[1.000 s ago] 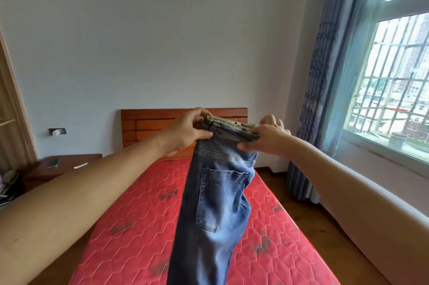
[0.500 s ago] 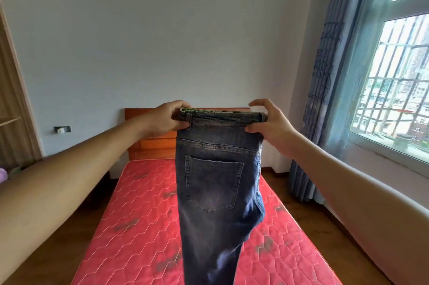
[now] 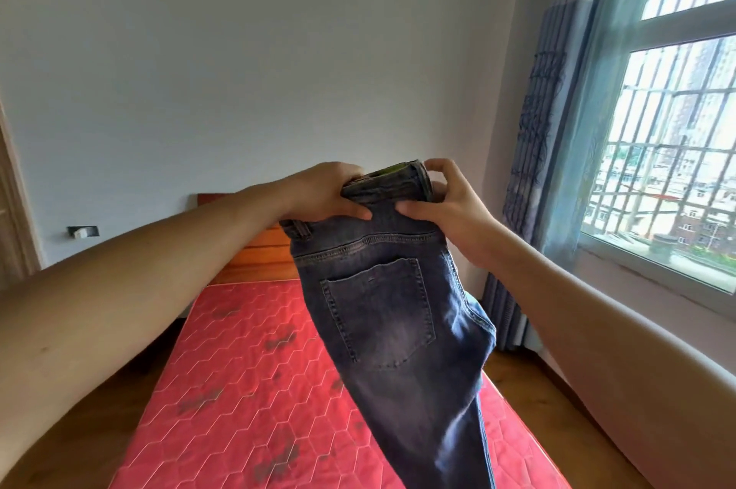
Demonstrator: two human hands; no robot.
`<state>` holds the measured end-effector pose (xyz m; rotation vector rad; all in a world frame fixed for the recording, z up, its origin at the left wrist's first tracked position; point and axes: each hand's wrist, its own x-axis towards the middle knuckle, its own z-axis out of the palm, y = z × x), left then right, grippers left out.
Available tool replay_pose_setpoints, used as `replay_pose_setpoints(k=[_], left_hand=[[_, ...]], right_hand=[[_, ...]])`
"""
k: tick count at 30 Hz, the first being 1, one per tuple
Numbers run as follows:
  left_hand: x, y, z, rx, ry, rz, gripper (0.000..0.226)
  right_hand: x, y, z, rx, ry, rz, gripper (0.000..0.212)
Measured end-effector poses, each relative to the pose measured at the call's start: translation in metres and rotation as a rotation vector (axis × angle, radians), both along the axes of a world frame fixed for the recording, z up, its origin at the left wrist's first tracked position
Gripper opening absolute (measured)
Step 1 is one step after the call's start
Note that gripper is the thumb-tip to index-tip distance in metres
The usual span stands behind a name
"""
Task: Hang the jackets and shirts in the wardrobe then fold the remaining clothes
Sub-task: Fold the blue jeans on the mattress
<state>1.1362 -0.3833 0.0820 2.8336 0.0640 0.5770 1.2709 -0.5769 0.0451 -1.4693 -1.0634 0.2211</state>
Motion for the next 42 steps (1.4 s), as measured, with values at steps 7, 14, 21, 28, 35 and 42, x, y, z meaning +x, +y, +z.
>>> replay_pose_setpoints(k=[7, 14, 21, 28, 35, 42], left_hand=[[-0.006, 0.007, 0.03, 0.027, -0.025, 0.025, 0.028], [-0.036, 0.02, 0.053, 0.036, -0.06, 0.094, 0.023], [-0.075, 0.031, 0.068, 0.054, -0.06, 0.229, 0.022], [-0.111, 0.037, 0.074, 0.065, -0.012, 0.386, 0.021], [-0.117, 0.021, 0.092, 0.049, 0.032, 0.511, 0.05], [-0.054, -0.017, 0.098, 0.04, 0.046, 0.467, 0.036]], right_hand=[[0.049, -0.026, -0.101, -0.677, -0.268, -0.086, 0.029], [0.036, -0.004, -0.147, -0.353, 0.202, -0.136, 0.013], [0.003, 0.042, -0.168, 0.023, 0.872, 0.209, 0.04], [0.0, 0.052, -0.14, 0.001, 0.863, 0.491, 0.024], [0.035, 0.046, -0.132, -0.171, 0.359, 0.294, 0.021], [0.076, 0.028, -0.078, -0.2, 0.022, 0.377, 0.041]])
